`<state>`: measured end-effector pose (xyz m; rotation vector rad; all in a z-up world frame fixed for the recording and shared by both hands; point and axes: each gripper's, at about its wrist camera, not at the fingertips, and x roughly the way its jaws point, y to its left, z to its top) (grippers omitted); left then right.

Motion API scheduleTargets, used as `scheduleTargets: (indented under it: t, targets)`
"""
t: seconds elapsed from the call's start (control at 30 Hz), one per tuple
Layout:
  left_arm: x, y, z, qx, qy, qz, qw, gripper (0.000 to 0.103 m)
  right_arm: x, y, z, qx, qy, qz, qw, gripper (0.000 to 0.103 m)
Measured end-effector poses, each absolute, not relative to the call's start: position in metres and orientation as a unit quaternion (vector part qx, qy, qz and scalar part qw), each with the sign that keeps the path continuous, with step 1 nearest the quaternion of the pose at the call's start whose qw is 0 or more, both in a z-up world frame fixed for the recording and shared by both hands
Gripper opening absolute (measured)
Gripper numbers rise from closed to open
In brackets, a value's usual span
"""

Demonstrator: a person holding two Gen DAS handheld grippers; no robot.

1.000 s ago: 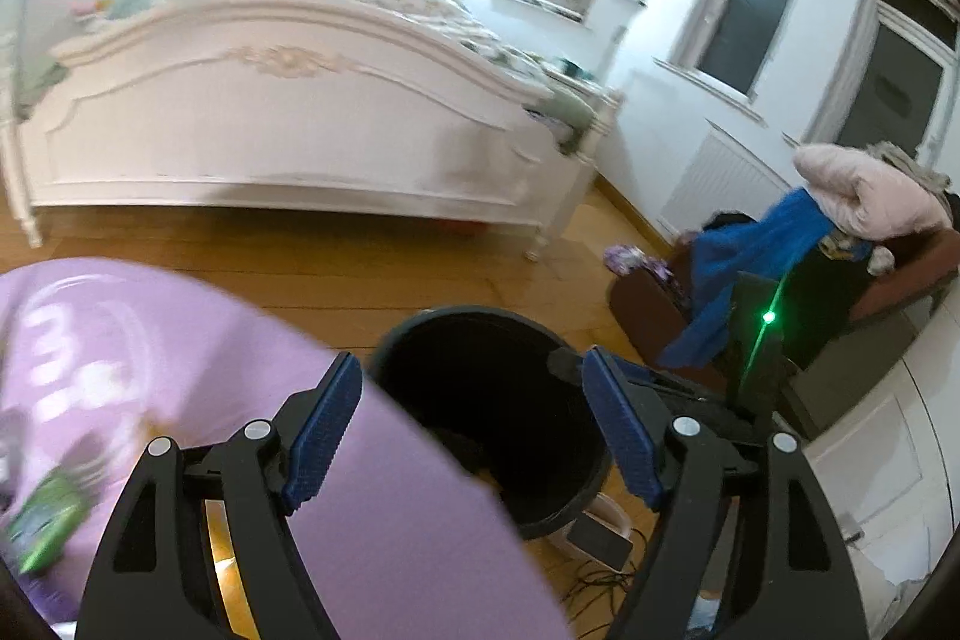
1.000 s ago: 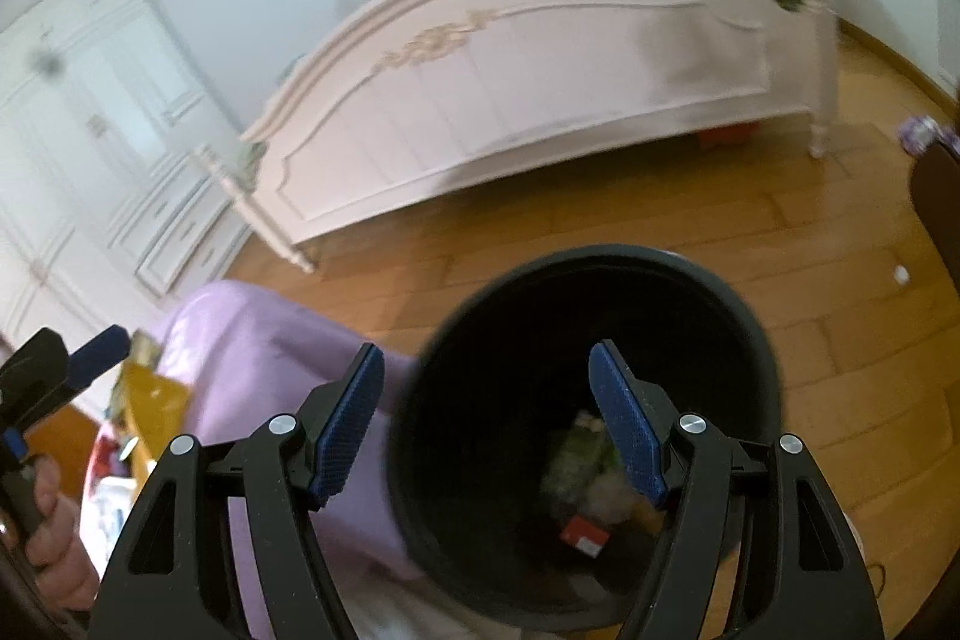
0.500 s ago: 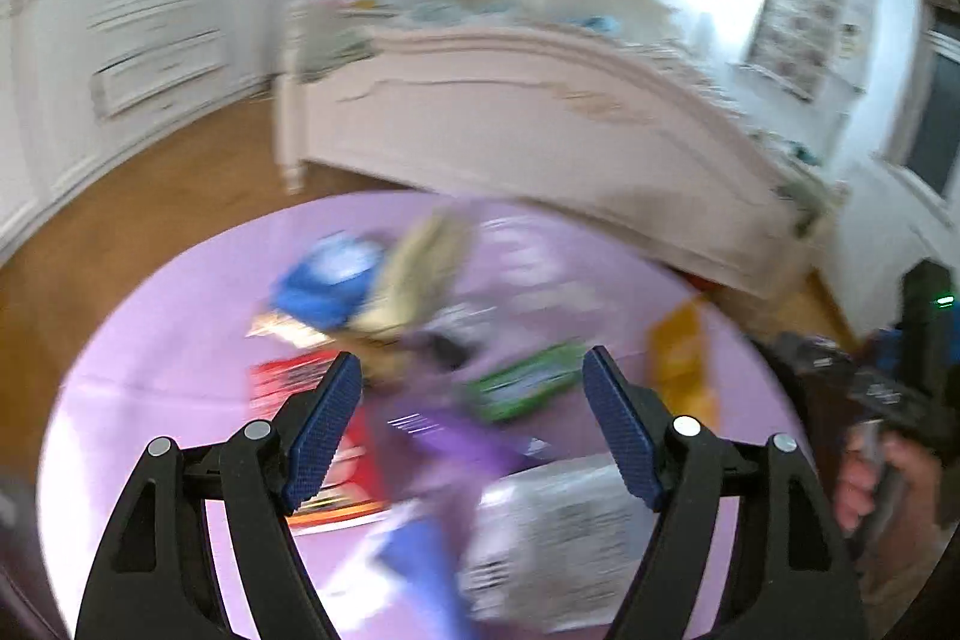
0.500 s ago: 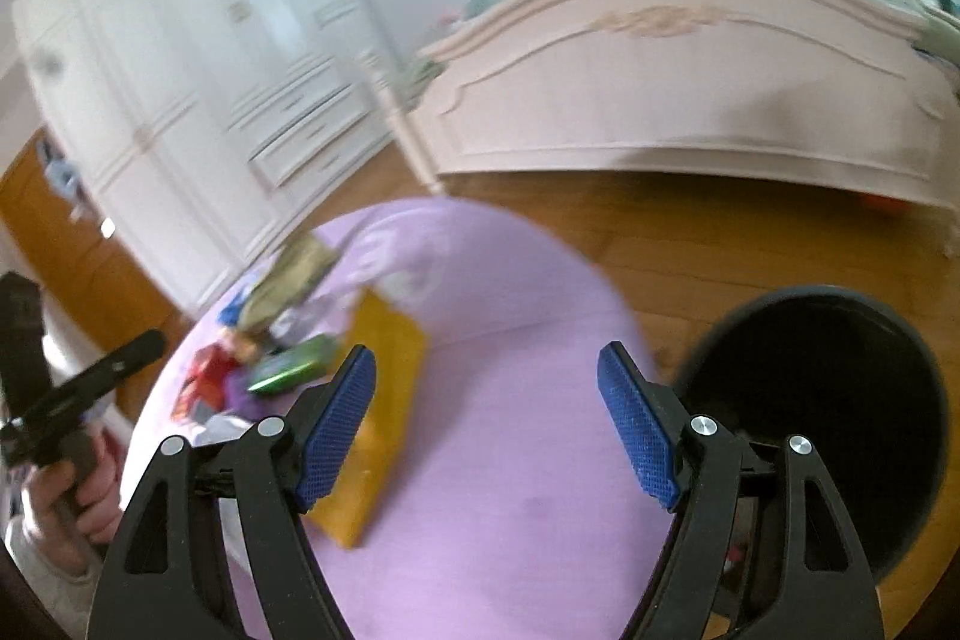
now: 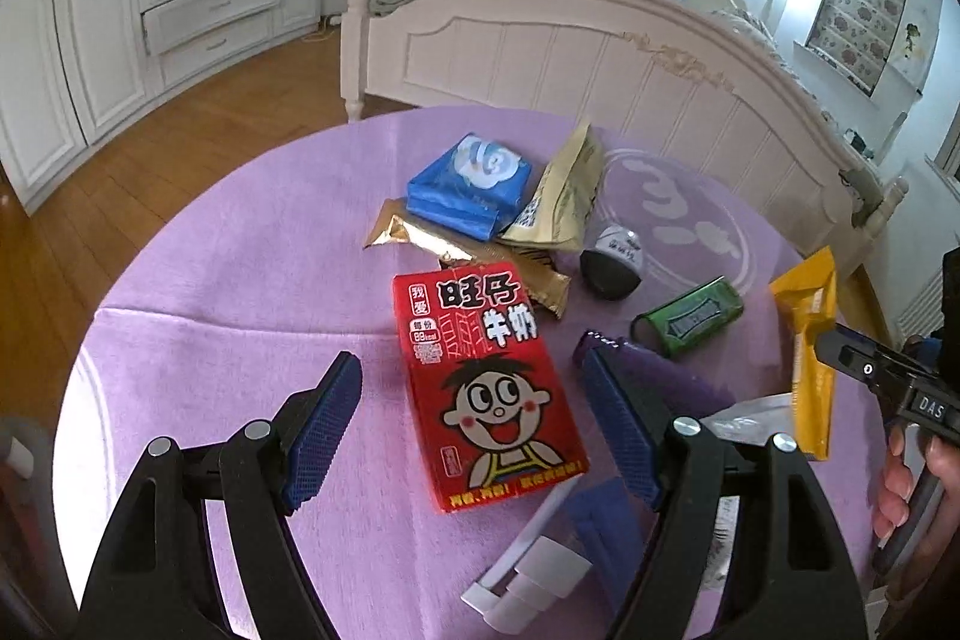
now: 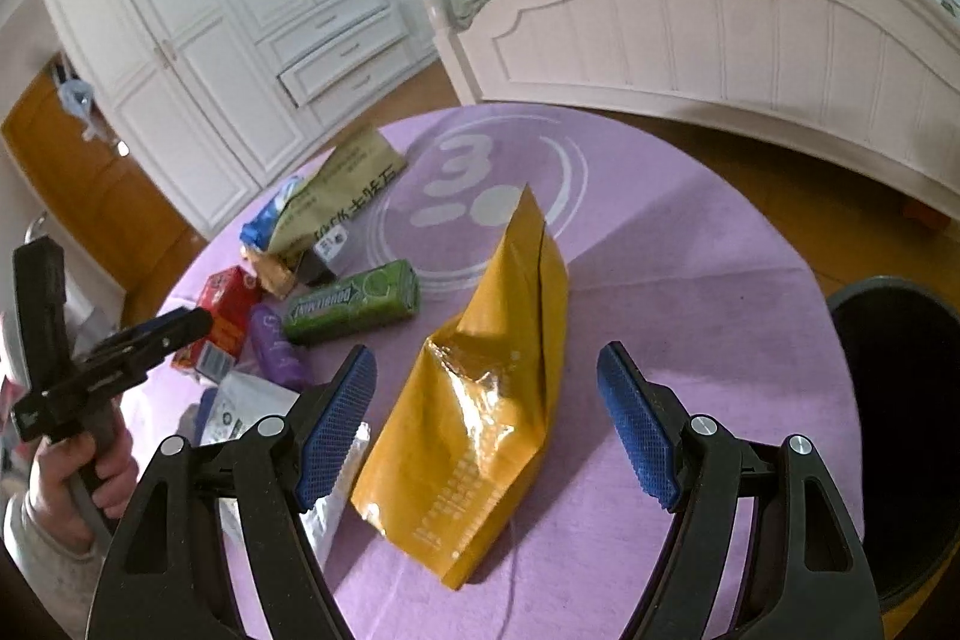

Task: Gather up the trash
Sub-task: 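Grasp the red milk box with the left tool while the right tool grasps the yellow bag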

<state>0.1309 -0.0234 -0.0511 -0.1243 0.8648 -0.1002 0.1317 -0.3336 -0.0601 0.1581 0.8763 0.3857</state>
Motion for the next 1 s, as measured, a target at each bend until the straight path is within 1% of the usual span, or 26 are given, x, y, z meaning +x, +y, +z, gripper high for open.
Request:
scheduleTargets:
  t: [0.1,0.13,0.17,0.23,0.27,0.3,0.33,0.4,0.43,0.67,0.8,1.0]
  targets:
    - [0.130,-0.023,-0.056,-0.060,0.423,-0.048,0.903,0.074,0.136,-0.331,-0.064,0.073,0.426,0.182,0.883,0.076]
    - [0.131,-0.022,-0.059,-0.060,0.426,-0.048,0.902,0.073,0.137,-0.330,-0.065,0.072,0.428,0.181,0.883,0.076]
    - [0.132,-0.022,-0.061,-0.060,0.429,-0.048,0.900,0.067,0.137,-0.329,-0.067,0.071,0.429,0.181,0.882,0.076]
    - [0.133,-0.020,-0.065,-0.066,0.433,-0.051,0.897,0.061,0.139,-0.328,-0.069,0.070,0.431,0.180,0.882,0.076]
    - [0.133,-0.019,-0.066,-0.066,0.434,-0.049,0.897,0.056,0.139,-0.327,-0.070,0.068,0.432,0.180,0.881,0.074]
    - [0.133,-0.017,-0.067,-0.061,0.431,-0.046,0.899,0.052,0.140,-0.327,-0.070,0.068,0.433,0.181,0.881,0.069]
    - [0.132,-0.017,-0.067,-0.055,0.430,-0.043,0.900,0.051,0.140,-0.327,-0.071,0.067,0.433,0.180,0.880,0.068]
    - [0.133,-0.016,-0.066,-0.057,0.429,-0.046,0.900,0.051,0.142,-0.325,-0.072,0.065,0.436,0.182,0.879,0.061]
    - [0.132,-0.015,-0.067,-0.059,0.428,-0.046,0.901,0.051,0.143,-0.324,-0.072,0.064,0.437,0.183,0.879,0.060]
    - [0.128,-0.014,-0.059,-0.062,0.410,-0.053,0.908,0.050,0.138,-0.318,-0.068,0.051,0.422,0.195,0.884,0.048]
    - [0.123,-0.019,-0.044,-0.065,0.392,-0.066,0.915,0.050,0.134,-0.320,-0.057,0.054,0.403,0.198,0.892,0.047]
    - [0.120,-0.049,-0.018,-0.060,0.368,-0.108,0.922,0.050,0.127,-0.340,-0.032,0.065,0.365,0.183,0.911,0.047]
